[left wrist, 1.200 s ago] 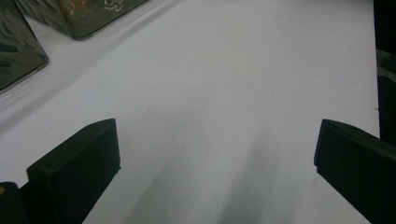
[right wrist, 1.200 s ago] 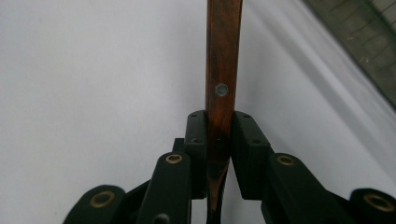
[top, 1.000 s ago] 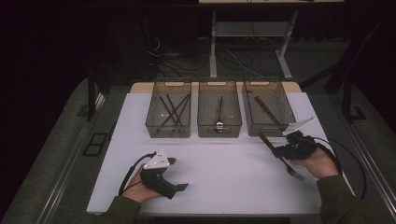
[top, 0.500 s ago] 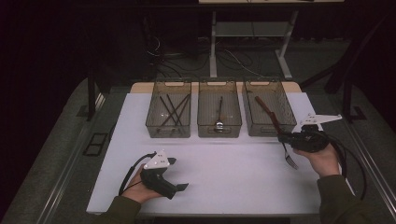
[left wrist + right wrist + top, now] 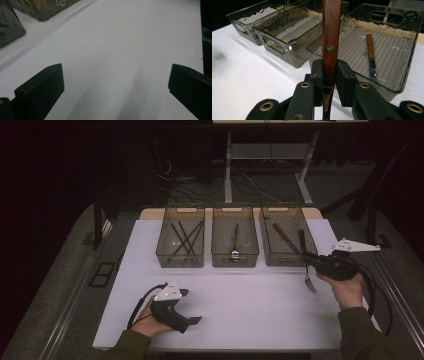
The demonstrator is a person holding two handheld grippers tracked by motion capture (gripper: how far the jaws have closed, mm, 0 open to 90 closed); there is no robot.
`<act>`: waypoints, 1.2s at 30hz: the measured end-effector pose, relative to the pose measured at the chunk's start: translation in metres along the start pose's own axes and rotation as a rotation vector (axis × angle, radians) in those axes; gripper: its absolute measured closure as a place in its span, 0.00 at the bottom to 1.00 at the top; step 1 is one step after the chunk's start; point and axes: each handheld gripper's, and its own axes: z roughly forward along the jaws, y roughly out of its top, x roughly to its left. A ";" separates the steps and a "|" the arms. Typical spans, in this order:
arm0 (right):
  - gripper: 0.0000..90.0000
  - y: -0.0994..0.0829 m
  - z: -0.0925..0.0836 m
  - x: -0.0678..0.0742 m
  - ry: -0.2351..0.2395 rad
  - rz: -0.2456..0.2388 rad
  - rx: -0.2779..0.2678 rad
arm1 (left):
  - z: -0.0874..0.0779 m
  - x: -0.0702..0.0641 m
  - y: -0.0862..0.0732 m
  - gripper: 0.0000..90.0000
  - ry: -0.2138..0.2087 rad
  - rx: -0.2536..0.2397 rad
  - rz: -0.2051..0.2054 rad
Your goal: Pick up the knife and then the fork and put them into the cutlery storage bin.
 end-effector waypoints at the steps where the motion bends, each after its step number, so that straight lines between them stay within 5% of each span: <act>1: 0.85 0.000 0.000 0.000 0.003 0.004 -0.004 | 0.000 0.000 0.000 0.00 0.000 0.000 -0.002; 18: 0.85 0.034 0.004 -0.009 -0.039 0.013 -0.079 | -0.001 0.000 0.000 0.00 -0.003 -0.004 -0.005; 28: 0.85 0.066 0.015 -0.017 -0.120 0.042 -0.117 | -0.001 0.000 0.001 0.00 -0.005 -0.004 -0.006; 36: 0.85 0.084 0.038 -0.027 -0.189 0.055 -0.096 | -0.001 -0.001 0.001 0.00 -0.011 -0.010 -0.006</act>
